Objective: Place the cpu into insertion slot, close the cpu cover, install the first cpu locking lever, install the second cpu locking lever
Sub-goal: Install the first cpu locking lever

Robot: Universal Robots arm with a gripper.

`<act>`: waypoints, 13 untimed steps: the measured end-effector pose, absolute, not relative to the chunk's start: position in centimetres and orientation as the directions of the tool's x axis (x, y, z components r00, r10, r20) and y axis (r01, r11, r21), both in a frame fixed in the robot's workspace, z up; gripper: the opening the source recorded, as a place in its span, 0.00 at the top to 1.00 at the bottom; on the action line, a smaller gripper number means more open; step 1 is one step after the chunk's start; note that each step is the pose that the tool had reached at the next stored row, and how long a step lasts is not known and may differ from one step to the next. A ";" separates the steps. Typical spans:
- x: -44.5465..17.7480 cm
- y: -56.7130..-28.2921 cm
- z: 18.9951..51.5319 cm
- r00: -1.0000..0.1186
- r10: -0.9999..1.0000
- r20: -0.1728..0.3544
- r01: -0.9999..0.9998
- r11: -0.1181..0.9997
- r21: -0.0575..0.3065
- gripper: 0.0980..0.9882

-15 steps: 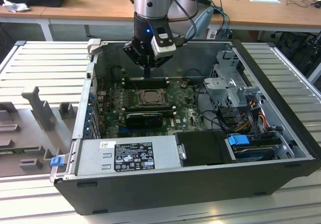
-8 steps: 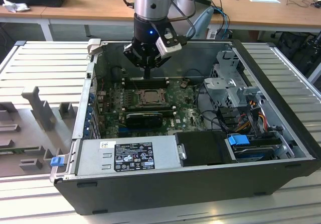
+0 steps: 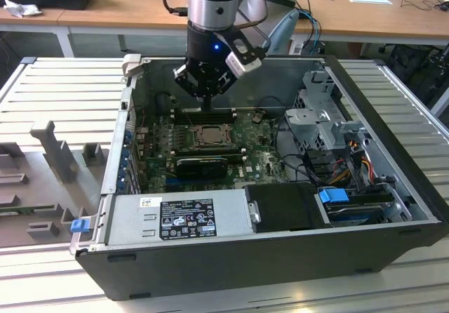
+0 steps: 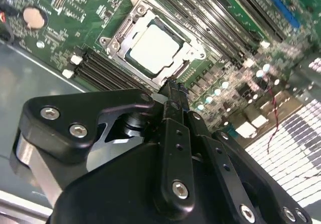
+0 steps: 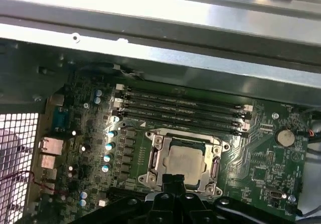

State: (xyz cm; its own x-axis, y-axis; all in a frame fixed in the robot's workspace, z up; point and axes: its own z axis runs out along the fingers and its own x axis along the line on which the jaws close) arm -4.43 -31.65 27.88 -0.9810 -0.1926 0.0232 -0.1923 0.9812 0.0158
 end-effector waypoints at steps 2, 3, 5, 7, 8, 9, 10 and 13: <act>-4.4 -31.6 27.8 -0.970 -0.242 0.022 -0.242 0.970 0.016 0.99; -4.5 -31.7 27.8 -0.968 -0.251 0.022 -0.251 0.968 0.015 0.99; -4.9 -31.6 27.6 -0.966 -0.257 0.021 -0.257 0.966 0.018 0.99; -5.7 -31.7 27.4 -0.966 -0.258 0.020 -0.258 0.966 0.021 0.99; -6.2 -31.6 27.4 -0.966 -0.258 0.020 -0.258 0.966 0.021 0.99; -6.5 -31.6 27.2 -0.966 -0.257 0.019 -0.256 0.966 0.022 0.99; -6.6 -31.6 27.2 -0.968 -0.251 0.019 -0.251 0.968 0.021 0.99; -6.6 -31.6 27.1 -0.979 -0.201 0.019 -0.200 0.979 0.021 0.99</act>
State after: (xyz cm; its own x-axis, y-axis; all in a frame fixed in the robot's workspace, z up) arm -6.60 -31.64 27.06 -0.9794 -0.2008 0.0194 -0.2004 0.9795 0.0212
